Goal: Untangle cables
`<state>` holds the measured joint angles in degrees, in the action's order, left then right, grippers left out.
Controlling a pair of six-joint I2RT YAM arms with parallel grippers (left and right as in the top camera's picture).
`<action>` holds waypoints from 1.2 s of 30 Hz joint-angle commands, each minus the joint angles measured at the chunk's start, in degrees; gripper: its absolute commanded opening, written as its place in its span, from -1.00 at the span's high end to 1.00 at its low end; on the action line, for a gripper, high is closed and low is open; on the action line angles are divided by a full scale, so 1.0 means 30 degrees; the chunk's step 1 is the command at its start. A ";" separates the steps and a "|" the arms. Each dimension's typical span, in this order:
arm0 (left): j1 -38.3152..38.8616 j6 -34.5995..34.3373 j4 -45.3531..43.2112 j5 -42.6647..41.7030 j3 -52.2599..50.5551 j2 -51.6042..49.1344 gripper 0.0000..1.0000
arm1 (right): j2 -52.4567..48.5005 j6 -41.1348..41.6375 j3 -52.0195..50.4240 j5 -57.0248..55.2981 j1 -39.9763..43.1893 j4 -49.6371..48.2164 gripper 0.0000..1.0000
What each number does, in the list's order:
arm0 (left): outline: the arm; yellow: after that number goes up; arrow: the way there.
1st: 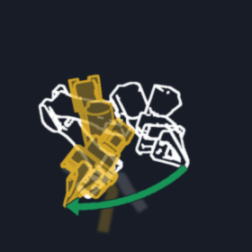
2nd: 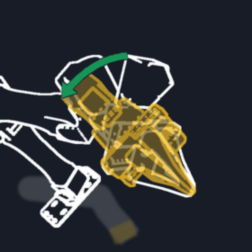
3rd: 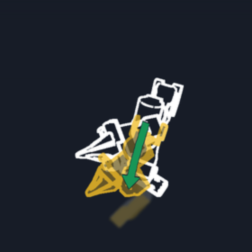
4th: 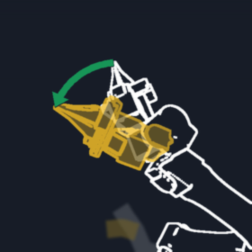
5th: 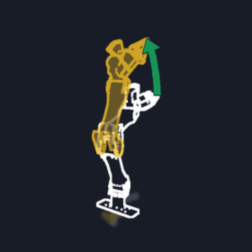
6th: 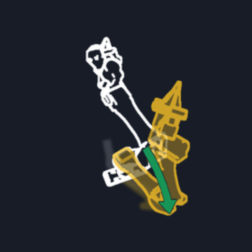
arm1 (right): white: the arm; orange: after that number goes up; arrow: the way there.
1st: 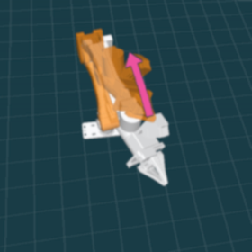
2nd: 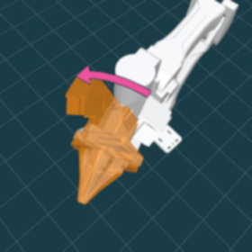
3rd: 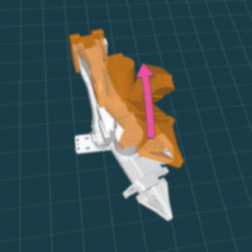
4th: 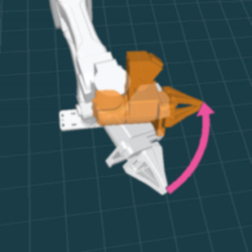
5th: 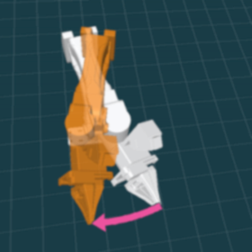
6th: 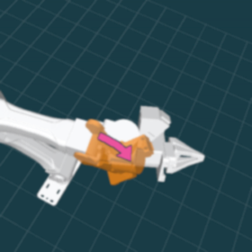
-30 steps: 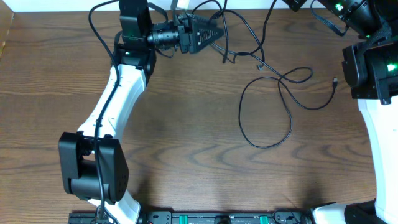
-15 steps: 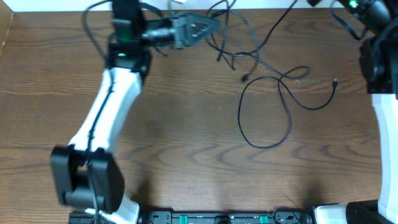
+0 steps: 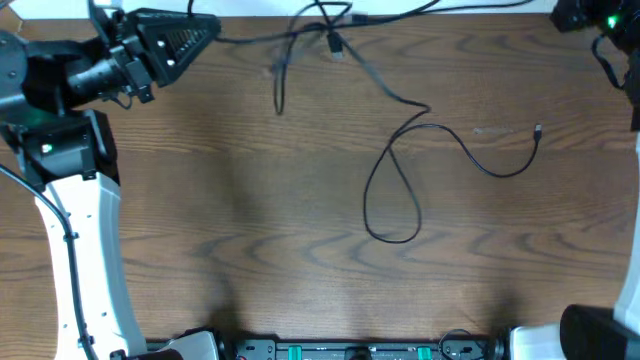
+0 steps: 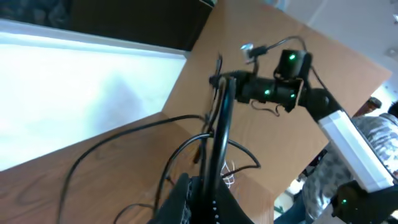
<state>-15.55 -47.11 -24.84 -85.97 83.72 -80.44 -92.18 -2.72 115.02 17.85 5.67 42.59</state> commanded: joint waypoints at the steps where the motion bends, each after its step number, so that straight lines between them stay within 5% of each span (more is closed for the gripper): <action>1: -0.1013 -0.0721 -0.0138 -0.0124 0.0299 0.0379 0.85 | -0.1319 -0.1632 0.0138 -0.3475 0.1676 0.1173 0.98; 14: -0.3541 -0.7060 -0.7257 0.0015 0.0321 0.0386 0.85 | -0.4546 -0.2237 0.0131 -0.2280 0.5362 0.4539 0.89; 15: -0.3563 -0.7060 -0.7264 0.0015 0.0321 0.0386 0.85 | -0.4561 -0.2681 0.0131 -0.0393 0.5340 0.4452 0.21; 17: -0.3424 -0.7045 -0.7264 0.0015 0.0321 0.0386 0.85 | -0.4517 -0.2907 0.0131 0.3592 0.5275 0.3818 -0.57; 18: -0.3300 -0.7045 -0.7264 0.0015 0.0321 0.0386 0.85 | -0.4488 -0.2900 0.0131 0.5100 0.5187 0.3490 -0.91; 19: -0.3177 -0.7045 -0.7264 0.0015 0.0321 0.0386 0.85 | -0.4488 -0.2900 0.0131 0.5931 0.5049 0.3366 -0.98; 27: -0.2033 -0.7038 -0.7264 0.0007 0.0321 0.0379 0.85 | -0.4488 -0.3570 0.0131 0.6521 0.1785 0.4772 -0.99; 36: -0.1982 -0.7417 -0.7257 -0.0066 0.0321 0.0386 0.84 | -0.4823 -0.3752 -0.0291 0.2900 -0.3526 0.6062 -0.99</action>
<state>-21.63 -68.18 -46.35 -86.70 83.68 -80.07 -106.34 -13.06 115.00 31.20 -0.56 60.60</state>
